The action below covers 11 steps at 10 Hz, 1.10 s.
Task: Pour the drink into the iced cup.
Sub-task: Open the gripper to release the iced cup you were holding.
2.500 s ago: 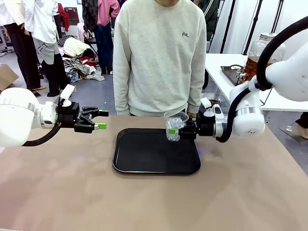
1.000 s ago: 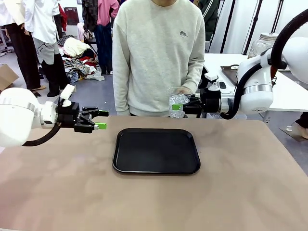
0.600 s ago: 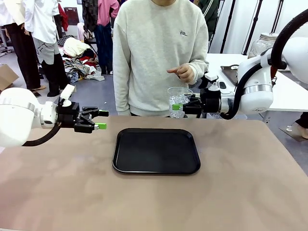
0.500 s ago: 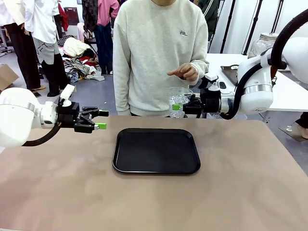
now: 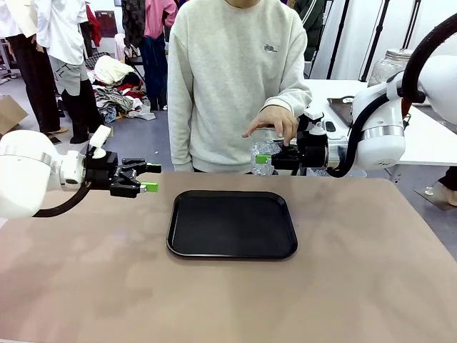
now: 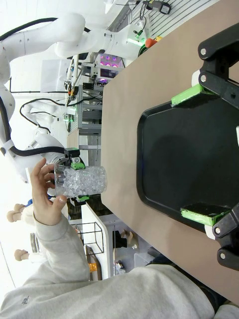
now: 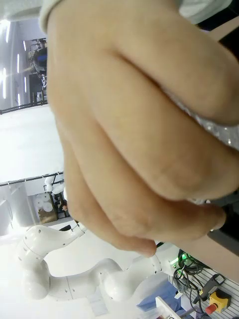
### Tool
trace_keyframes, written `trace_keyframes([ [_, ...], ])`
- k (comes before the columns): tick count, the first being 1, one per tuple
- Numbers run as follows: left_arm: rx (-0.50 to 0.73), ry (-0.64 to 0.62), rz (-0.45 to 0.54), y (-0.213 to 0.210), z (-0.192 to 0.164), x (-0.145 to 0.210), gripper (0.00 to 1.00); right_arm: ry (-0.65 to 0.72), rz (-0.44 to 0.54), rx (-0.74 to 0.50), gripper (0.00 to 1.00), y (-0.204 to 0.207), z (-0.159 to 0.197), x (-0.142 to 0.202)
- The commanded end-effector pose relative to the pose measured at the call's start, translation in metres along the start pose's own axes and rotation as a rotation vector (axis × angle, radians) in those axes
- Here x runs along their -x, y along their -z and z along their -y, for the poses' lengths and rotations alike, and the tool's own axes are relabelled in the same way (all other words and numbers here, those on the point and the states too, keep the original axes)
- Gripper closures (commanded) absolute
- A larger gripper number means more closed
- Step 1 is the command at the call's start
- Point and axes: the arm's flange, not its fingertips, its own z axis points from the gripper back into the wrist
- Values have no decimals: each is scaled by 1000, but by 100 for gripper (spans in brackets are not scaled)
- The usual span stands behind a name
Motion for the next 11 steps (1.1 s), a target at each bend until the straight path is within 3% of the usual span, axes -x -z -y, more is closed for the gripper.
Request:
trace_keyframes([
  [1, -2, -2, 0, 1, 0, -2, 0, -4, 0, -1, 35, 1, -1, -3],
  [11, -2, -2, 0, 1, 0, -2, 0, -4, 0, -1, 35, 1, -1, -3],
])
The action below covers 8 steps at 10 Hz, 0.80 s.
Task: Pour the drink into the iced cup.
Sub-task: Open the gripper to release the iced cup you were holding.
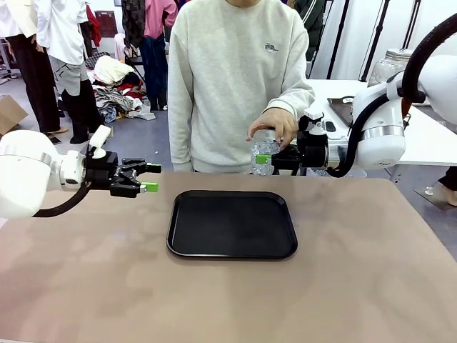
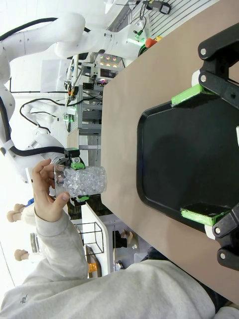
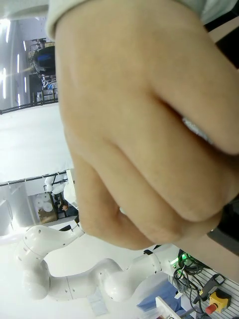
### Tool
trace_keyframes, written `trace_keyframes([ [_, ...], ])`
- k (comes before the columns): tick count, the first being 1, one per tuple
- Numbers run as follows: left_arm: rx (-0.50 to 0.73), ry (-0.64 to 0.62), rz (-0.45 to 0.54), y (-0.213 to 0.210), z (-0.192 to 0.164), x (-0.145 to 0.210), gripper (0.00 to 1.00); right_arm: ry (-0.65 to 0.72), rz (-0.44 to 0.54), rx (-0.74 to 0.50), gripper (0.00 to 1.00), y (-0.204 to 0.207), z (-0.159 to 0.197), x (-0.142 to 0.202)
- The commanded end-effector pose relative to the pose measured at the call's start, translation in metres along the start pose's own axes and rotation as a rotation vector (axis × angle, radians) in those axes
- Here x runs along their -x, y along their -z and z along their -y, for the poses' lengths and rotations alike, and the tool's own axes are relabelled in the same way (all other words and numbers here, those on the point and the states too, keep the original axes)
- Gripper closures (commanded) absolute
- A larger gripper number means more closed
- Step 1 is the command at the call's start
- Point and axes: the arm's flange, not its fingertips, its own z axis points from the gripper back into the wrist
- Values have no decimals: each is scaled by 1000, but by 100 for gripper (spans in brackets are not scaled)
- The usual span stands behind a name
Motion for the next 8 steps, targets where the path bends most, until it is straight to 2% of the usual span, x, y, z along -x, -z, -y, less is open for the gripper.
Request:
trace_keyframes([
  [1, -2, -2, 0, 1, 0, -2, 0, -4, 0, -1, 35, 1, -1, -3],
  [8, -2, -2, 0, 1, 0, -2, 0, -4, 0, -1, 35, 1, -1, -3],
])
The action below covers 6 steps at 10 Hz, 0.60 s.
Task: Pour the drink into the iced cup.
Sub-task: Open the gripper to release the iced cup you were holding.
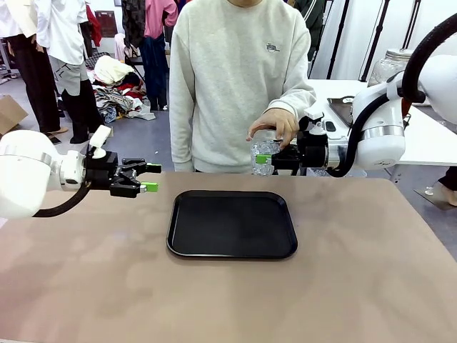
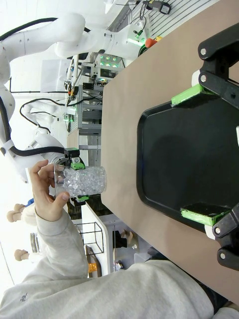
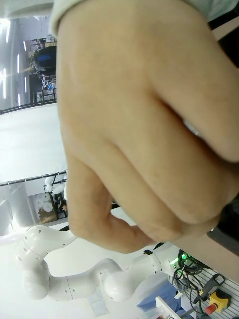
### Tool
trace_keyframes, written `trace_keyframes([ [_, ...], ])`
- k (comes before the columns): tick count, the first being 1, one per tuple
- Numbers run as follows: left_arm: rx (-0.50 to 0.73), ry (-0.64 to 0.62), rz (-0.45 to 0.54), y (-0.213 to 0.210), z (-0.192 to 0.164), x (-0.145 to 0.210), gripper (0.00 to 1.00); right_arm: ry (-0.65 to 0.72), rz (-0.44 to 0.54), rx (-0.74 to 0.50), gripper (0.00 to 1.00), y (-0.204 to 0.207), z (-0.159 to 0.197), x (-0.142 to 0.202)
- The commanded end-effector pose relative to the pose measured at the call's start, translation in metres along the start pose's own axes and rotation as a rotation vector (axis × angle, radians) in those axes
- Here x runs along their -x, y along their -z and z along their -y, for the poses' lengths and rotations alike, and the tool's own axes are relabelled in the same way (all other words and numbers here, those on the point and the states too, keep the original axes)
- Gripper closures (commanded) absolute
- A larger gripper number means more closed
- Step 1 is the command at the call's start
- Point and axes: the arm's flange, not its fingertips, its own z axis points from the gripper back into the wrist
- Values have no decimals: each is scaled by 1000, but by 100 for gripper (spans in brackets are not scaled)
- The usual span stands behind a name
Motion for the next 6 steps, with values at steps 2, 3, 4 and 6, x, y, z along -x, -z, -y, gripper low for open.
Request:
trace_keyframes([
  [2, -2, -2, 0, 1, 0, -2, 0, -3, 0, -1, 35, 1, -1, -3],
  [3, -2, -2, 0, 1, 0, -2, 0, 0, 0, 0, 35, 0, 0, 0],
  [4, -2, -2, 0, 1, 0, -2, 0, 5, -16, 0, 16, -4, 0, 0],
  [6, -2, -2, 0, 1, 0, -2, 0, 4, -46, 8, 0, -14, -2, 2],
])
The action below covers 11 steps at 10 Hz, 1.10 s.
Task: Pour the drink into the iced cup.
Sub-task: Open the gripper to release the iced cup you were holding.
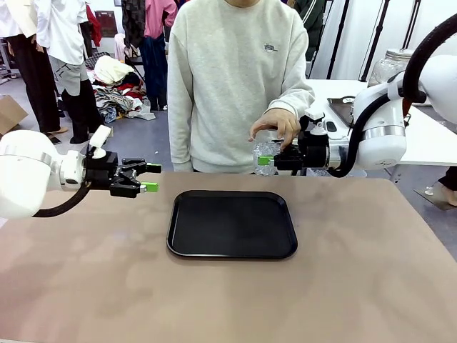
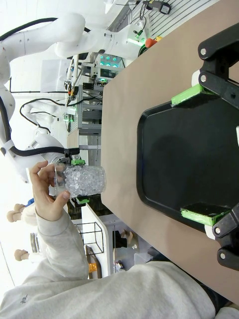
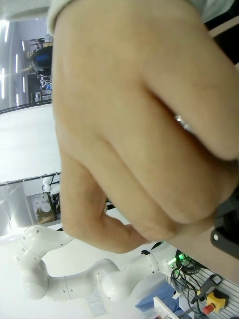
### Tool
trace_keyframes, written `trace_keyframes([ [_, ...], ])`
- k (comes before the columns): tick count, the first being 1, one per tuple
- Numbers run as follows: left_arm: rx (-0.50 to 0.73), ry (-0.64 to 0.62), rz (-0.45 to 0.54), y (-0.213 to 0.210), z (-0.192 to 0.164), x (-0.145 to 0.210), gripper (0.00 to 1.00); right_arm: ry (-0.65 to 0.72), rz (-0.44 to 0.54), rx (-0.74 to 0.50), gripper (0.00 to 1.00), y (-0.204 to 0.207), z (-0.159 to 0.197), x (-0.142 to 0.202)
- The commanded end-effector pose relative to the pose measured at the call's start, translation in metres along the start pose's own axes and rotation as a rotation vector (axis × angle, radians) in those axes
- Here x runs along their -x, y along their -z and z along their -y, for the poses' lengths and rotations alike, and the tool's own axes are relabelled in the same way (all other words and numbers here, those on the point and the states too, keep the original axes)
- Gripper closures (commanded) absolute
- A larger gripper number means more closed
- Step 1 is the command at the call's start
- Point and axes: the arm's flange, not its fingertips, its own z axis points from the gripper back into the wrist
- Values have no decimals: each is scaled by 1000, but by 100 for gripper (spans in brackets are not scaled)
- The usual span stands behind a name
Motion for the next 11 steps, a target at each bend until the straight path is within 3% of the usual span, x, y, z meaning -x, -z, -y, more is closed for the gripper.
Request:
trace_keyframes([
  [1, -2, -2, 0, 1, 0, -2, 0, 3, -34, 14, 0, -14, -4, 1],
  [11, -2, -2, 0, 1, 0, -2, 0, -124, -39, 55, 0, -94, -51, 28],
])
